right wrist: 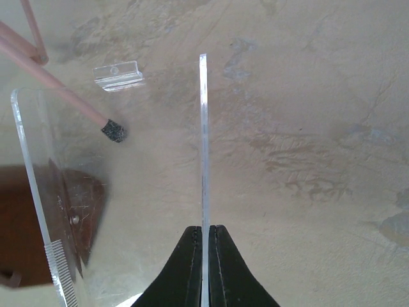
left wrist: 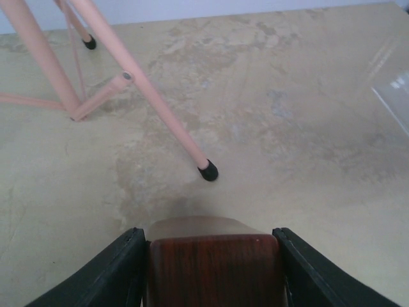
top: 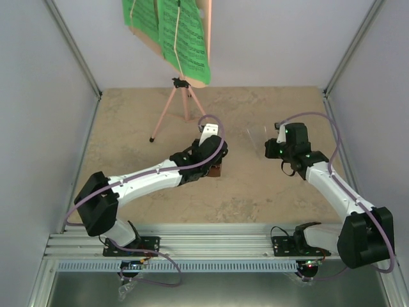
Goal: Pack up the instrument practice props
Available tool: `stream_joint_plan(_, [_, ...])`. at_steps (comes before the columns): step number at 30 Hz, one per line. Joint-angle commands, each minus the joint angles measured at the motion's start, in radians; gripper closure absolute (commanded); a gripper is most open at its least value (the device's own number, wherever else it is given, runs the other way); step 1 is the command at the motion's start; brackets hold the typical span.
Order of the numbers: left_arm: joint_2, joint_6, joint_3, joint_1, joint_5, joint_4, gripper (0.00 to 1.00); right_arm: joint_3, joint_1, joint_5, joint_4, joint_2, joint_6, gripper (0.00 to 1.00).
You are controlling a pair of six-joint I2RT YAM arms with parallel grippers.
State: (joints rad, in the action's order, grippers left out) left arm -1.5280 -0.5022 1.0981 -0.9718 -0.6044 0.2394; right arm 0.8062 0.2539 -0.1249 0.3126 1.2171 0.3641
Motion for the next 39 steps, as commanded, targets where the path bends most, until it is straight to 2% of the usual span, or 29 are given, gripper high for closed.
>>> stream_joint_plan(1, [-0.017,-0.027,0.060,0.026,-0.031,-0.112,0.49,-0.028,0.031,-0.027,0.006,-0.030,-0.013,1.00])
stream_joint_plan(7, [-0.038,-0.041,0.053,0.039,0.032,-0.126,0.36,-0.041,0.101,-0.021,-0.005,-0.030,0.003,1.00])
stream_joint_plan(13, [0.019,-0.033,0.048,0.040,0.084,-0.110,0.07,-0.024,0.156,-0.014,0.002,-0.030,0.013,1.00])
stream_joint_plan(15, [0.067,-0.020,0.038,0.041,0.092,-0.104,0.01,-0.006,0.169,-0.008,0.020,-0.035,0.009,1.00])
stream_joint_plan(21, [0.273,0.046,0.001,0.065,0.190,-0.035,0.01,0.045,0.200,-0.021,0.092,-0.088,-0.022,1.00])
stream_joint_plan(26, [0.421,0.048,0.020,0.139,0.435,0.079,0.01,0.110,0.265,-0.068,0.150,-0.182,-0.139,1.00])
stream_joint_plan(30, [0.486,0.002,0.042,0.157,0.631,0.138,0.01,0.152,0.392,-0.040,0.192,-0.228,-0.228,0.99])
stream_joint_plan(35, [0.535,-0.118,-0.006,0.162,0.818,0.145,0.01,0.121,0.532,-0.010,0.151,-0.266,-0.307,1.00])
stream_joint_plan(39, [0.551,-0.170,-0.069,0.162,0.864,0.160,0.01,0.098,0.611,0.013,0.110,-0.263,-0.335,1.00])
